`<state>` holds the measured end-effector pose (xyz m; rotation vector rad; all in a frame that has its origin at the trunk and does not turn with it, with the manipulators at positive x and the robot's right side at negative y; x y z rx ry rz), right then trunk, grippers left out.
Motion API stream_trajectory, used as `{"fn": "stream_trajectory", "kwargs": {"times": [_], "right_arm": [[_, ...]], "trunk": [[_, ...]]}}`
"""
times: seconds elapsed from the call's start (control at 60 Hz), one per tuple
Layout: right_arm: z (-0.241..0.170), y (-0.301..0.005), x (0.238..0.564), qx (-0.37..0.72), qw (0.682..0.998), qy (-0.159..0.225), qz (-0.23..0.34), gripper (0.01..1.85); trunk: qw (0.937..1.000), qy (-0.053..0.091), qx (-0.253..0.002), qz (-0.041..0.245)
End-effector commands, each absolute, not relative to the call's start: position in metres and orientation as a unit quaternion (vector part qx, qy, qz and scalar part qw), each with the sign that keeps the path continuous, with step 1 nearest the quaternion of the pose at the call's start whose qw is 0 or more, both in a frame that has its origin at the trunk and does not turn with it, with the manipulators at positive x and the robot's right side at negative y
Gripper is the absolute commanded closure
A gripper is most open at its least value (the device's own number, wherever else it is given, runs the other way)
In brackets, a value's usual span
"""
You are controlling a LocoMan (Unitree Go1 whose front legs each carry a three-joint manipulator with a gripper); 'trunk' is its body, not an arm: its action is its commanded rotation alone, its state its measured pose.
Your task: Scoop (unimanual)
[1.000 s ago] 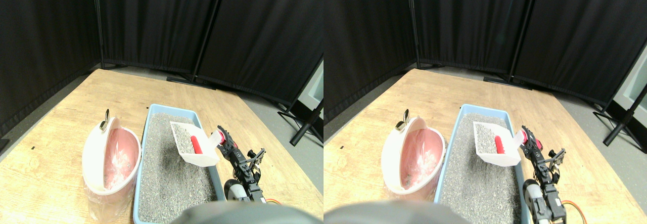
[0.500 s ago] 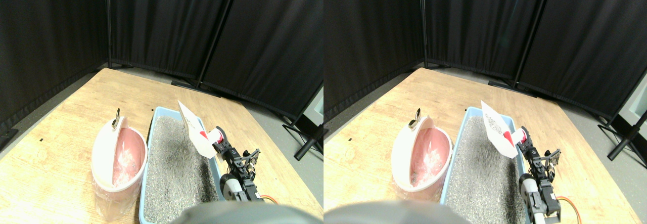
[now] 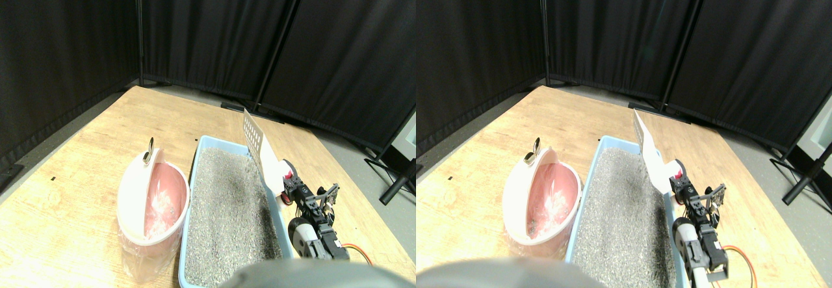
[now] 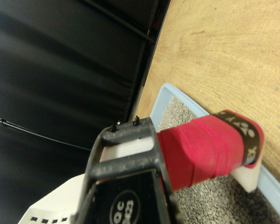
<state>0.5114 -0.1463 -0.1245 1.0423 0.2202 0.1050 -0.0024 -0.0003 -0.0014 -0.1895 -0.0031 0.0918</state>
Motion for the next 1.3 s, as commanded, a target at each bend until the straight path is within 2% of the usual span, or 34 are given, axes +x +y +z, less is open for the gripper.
{"fn": "stream_trajectory", "kwargs": {"times": [0.017,0.1,0.15,0.183,0.317,0.4,0.533,0.617,0.933,0.983,1.233,1.3], "right_arm": [[-0.108,-0.144,0.511,0.504,0.859,0.068,0.063,1.81],[-0.106,-0.143,0.511,0.510,0.856,0.069,0.058,1.81],[-0.105,-0.143,0.510,0.489,0.867,0.067,0.065,1.81],[-0.105,-0.143,0.511,0.491,0.864,0.073,0.077,1.81],[-0.104,-0.141,0.513,0.500,0.860,0.074,0.068,1.81],[-0.105,-0.139,0.514,0.551,0.829,0.082,0.045,1.81],[-0.105,-0.137,0.514,0.567,0.819,0.082,0.036,1.81],[-0.105,-0.138,0.515,0.560,0.823,0.078,0.045,1.81],[-0.102,-0.143,0.513,0.474,0.877,0.050,0.064,1.81],[-0.101,-0.144,0.513,0.365,0.926,0.003,0.098,1.81],[-0.095,-0.144,0.512,0.269,0.957,-0.026,0.100,1.81],[-0.095,-0.144,0.513,0.205,0.969,-0.043,0.127,1.81]], "trunk": [[0.9937,0.004,-0.097,0.057],[0.9935,0.004,-0.098,0.058],[0.9935,0.004,-0.098,0.059],[0.9934,0.004,-0.098,0.059],[0.9934,0.002,-0.099,0.059],[0.9934,0.002,-0.099,0.059],[0.9936,0.002,-0.097,0.059],[0.9938,0.001,-0.095,0.057],[0.9937,0.000,-0.096,0.058],[0.9937,0.000,-0.096,0.058],[0.9925,0.000,-0.100,0.070],[0.9925,0.000,-0.100,0.070]]}}
